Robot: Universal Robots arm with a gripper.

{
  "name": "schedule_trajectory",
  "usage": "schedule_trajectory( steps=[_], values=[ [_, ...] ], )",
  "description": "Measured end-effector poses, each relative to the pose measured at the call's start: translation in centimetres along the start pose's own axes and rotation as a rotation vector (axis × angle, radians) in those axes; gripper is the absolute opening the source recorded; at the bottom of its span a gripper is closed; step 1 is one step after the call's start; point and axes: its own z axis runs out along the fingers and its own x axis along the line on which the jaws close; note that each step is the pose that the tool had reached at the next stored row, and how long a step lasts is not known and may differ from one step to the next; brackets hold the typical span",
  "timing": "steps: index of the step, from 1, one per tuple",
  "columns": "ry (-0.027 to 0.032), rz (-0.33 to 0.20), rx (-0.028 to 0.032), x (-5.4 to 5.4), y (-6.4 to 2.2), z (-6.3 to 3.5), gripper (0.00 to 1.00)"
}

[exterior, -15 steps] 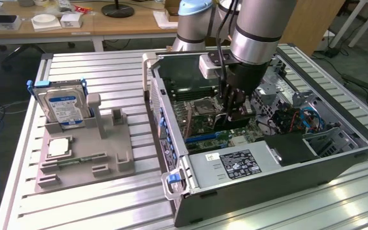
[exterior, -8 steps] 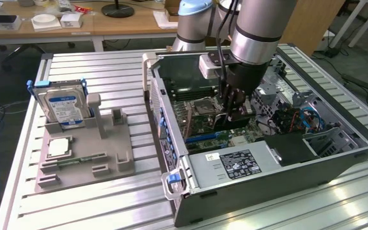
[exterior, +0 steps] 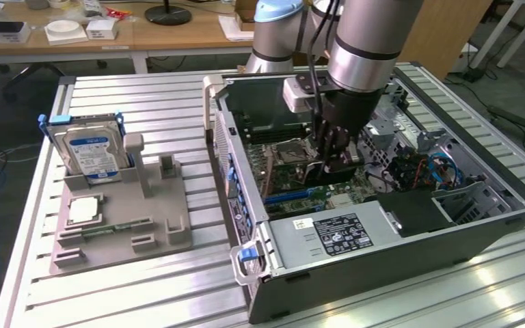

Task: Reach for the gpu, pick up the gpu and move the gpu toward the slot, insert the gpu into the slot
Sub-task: 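Insert the gpu into the slot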

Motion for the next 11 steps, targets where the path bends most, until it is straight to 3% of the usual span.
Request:
schedule_trajectory(
  steps=[11],
  values=[
    [0.0002, 0.000, -0.0002, -1.1, 0.10, 0.55, 0.26]
  ],
)
